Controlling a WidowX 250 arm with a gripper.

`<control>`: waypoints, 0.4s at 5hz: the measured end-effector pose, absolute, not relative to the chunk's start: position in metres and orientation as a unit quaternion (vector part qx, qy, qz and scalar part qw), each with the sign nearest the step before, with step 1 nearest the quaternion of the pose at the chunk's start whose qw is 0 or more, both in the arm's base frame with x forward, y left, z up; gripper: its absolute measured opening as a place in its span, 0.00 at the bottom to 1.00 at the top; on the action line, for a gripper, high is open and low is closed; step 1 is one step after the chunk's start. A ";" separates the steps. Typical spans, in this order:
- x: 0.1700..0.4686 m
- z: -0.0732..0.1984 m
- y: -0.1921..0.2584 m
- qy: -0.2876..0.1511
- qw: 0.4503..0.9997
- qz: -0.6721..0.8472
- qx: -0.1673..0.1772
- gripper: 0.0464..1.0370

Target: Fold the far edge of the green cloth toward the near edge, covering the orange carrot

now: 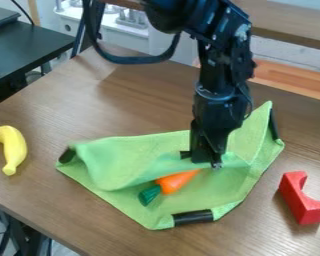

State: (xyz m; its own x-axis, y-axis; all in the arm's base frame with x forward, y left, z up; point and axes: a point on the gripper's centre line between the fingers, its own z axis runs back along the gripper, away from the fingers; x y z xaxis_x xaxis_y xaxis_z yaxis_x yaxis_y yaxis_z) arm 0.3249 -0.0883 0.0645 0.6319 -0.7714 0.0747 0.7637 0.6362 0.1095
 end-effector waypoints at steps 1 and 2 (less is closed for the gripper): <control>0.312 0.067 -0.105 -0.060 0.901 -0.427 0.039 0.03; 0.303 0.061 -0.113 -0.055 0.908 -0.414 0.039 0.17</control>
